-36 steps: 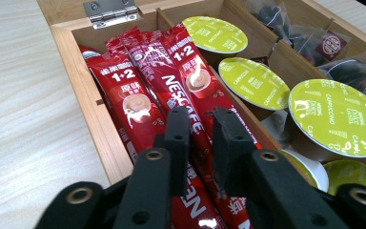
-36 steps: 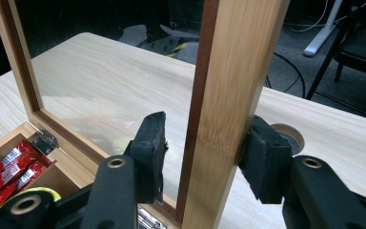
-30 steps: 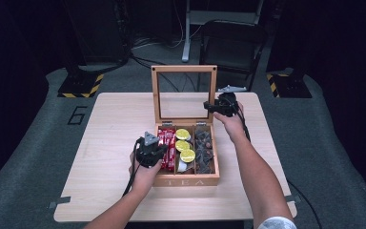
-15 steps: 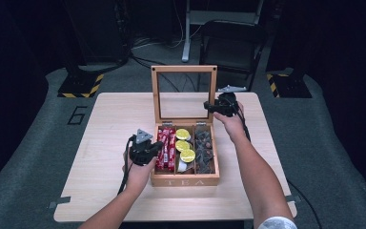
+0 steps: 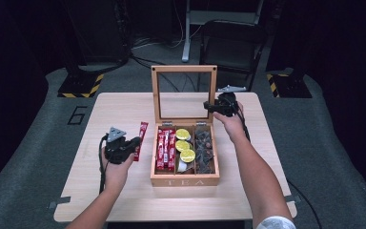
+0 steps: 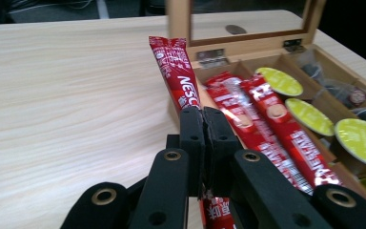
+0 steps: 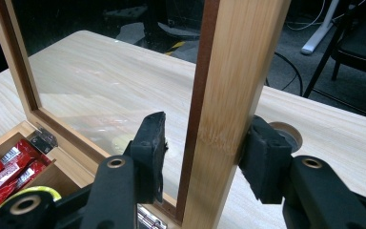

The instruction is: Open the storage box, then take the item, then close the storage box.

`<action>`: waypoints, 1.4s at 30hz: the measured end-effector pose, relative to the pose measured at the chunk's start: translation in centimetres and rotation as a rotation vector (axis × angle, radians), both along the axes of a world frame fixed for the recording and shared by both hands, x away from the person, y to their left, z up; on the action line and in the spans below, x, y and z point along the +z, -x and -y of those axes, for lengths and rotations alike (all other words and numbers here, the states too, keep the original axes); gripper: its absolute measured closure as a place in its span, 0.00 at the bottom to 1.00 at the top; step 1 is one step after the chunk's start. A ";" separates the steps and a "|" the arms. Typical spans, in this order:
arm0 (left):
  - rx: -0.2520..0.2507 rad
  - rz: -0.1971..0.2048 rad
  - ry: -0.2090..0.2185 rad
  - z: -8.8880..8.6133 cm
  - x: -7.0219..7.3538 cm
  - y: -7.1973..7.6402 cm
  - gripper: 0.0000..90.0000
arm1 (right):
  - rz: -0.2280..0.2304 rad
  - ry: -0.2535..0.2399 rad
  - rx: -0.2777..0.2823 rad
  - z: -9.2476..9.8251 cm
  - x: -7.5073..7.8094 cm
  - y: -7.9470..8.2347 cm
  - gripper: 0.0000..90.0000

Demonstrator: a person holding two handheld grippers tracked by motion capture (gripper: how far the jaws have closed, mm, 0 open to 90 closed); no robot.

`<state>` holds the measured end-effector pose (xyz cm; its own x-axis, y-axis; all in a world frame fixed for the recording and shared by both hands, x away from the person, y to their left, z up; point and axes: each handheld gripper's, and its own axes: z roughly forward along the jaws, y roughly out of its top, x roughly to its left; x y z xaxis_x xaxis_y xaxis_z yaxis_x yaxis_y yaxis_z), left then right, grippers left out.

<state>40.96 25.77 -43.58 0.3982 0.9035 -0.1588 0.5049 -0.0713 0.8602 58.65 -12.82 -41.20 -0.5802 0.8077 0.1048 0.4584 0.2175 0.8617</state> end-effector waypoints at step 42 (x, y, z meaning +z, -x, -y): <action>0.161 -0.191 -0.042 -7.8 -7.6 -0.6 0.73 | -0.012 -0.014 -0.009 -0.1 0.3 0.4 0.59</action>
